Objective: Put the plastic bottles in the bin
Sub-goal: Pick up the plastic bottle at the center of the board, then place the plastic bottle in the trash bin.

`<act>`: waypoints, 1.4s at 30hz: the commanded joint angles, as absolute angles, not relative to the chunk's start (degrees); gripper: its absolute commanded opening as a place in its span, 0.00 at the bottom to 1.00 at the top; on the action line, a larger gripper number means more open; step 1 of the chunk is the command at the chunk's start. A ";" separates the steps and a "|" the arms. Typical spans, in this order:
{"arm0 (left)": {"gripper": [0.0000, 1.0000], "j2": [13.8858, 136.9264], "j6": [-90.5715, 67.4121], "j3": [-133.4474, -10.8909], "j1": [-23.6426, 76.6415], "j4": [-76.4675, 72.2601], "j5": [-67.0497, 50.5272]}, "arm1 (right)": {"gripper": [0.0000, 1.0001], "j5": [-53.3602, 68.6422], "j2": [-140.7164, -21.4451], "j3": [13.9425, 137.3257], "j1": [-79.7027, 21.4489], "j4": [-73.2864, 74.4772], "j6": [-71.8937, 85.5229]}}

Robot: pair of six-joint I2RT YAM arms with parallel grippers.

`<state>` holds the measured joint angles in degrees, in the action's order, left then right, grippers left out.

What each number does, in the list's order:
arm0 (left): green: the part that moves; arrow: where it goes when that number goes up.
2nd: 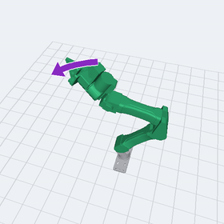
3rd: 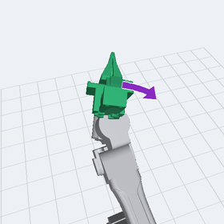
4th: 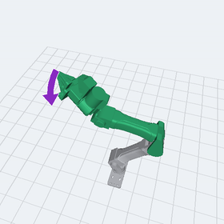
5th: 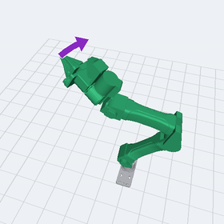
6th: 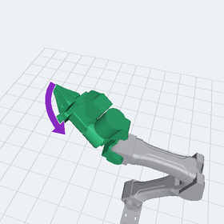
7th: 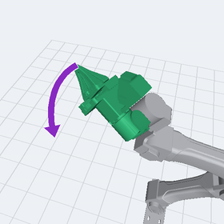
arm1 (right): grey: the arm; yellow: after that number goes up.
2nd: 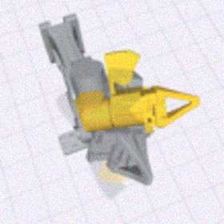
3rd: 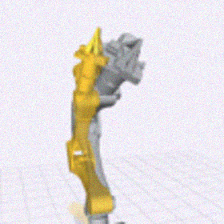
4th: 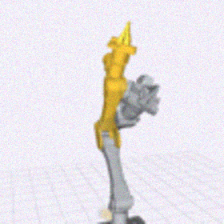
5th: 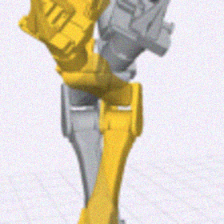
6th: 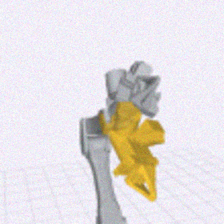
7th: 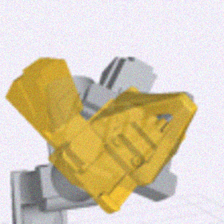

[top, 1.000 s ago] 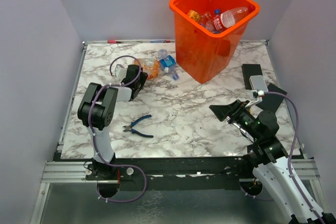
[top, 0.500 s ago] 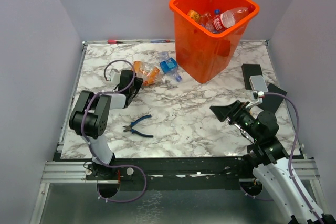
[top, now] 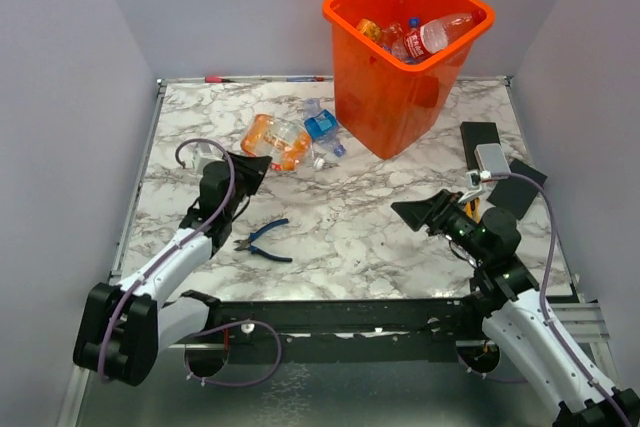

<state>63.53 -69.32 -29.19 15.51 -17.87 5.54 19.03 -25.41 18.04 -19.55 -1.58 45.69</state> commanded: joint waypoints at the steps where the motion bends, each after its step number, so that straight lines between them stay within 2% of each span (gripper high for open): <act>1: 0.00 57.39 -73.48 -24.54 23.10 -13.31 3.12 | 0.87 19.00 -27.92 14.50 -22.32 -9.78 48.48; 4: 0.00 50.93 -74.34 -23.31 28.80 -12.59 7.70 | 0.86 14.67 -30.69 12.76 -26.90 -14.02 49.77; 9: 0.00 45.81 -72.99 -24.40 32.71 -9.10 8.47 | 0.90 3.95 -39.87 15.87 -39.99 -19.32 46.82; 13: 0.00 42.06 -73.02 -23.21 34.40 -8.59 10.67 | 0.94 -5.78 -44.03 15.61 -47.37 -31.15 48.25; 23: 0.00 39.02 -71.74 -23.26 34.80 -6.41 10.59 | 0.95 -11.13 -52.30 21.73 -54.73 -38.84 45.28; 29: 0.00 38.44 -72.58 -23.15 34.80 -6.33 9.62 | 0.94 -13.11 -57.73 28.54 -54.76 -33.58 45.11; 33: 0.00 37.56 -72.86 -23.50 34.90 -6.28 9.34 | 0.88 -13.01 -61.83 29.96 -54.76 -34.14 47.27; 39: 0.00 36.09 -72.86 -23.87 34.94 -5.45 9.23 | 0.65 -9.65 -64.23 29.75 -54.76 -37.98 49.45; 42: 0.00 35.74 -72.86 -23.91 34.94 -5.34 9.61 | 0.59 -7.80 -64.87 29.47 -54.76 -38.89 50.23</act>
<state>36.77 -72.25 -23.44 34.63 -6.09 9.30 -10.09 -63.92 29.34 -54.39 -35.90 48.60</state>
